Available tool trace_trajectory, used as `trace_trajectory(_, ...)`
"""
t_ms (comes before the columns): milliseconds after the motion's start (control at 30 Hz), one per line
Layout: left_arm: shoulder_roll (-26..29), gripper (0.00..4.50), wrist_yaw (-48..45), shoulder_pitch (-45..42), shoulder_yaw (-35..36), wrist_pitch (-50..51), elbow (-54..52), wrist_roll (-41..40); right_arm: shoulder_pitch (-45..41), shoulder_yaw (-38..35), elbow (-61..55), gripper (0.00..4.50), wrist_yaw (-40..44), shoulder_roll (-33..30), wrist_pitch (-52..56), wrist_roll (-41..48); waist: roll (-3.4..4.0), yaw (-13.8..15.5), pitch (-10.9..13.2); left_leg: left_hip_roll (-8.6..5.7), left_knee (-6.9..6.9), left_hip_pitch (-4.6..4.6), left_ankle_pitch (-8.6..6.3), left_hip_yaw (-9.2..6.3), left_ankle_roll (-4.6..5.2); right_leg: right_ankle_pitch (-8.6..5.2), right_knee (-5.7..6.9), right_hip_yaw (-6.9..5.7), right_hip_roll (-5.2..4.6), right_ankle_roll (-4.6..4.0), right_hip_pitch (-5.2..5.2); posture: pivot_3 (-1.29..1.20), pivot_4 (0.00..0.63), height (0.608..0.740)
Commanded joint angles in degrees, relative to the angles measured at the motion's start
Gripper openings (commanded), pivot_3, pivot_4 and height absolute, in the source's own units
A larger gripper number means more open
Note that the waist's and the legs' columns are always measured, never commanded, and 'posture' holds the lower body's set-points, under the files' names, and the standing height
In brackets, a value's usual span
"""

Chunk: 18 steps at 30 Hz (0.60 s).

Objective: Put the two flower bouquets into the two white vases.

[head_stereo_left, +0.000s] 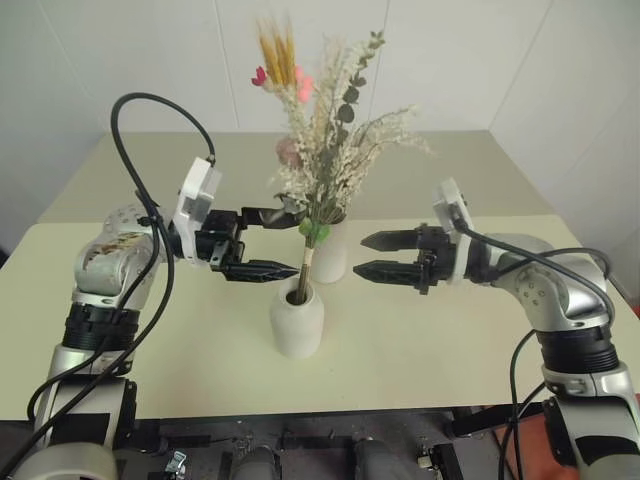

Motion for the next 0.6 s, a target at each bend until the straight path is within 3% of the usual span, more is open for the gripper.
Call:
trace_trajectory(33, 2.5, 4.5, -1.4, 1.5, 2.3, 1.4, -3.1, -2.1, -0.3, -0.9, -0.6, 4.46, 1.1, -1.0, -2.5, -0.9, 0.0, 0.0, 0.0, 0.0, 0.0, 0.0, 0.0, 0.0, 0.0, 0.0, 0.0, 0.0, 0.0, 0.0, 0.0, 0.0, 0.15, 0.74)
trace_trajectory(200, 4.5, 4.5, -1.5, 4.7, 2.9, 3.7, -4.7, -3.6, -0.3, -0.7, -0.1, 4.46, 1.6, -0.7, -3.1, -1.8, 0.0, 0.1, 0.0, 0.01, 0.0, 0.02, 0.0, 0.0, 0.0, 0.0, 0.01, 0.0, 0.0, 0.0, 0.01, 0.0, 0.15, 0.74)
trace_trajectory(600, -7.5, 4.5, -3.5, -7.0, -3.7, 1.3, 9.9, 1.0, 0.4, -2.4, -0.7, 4.46, 0.0, -0.1, -1.9, -1.0, 0.0, 1.5, 0.0, -0.04, 0.06, -0.02, 0.0, -0.03, 0.0, 0.0, -0.03, -0.03, -0.01, 0.0, 0.06, 0.0, 0.15, 0.74)
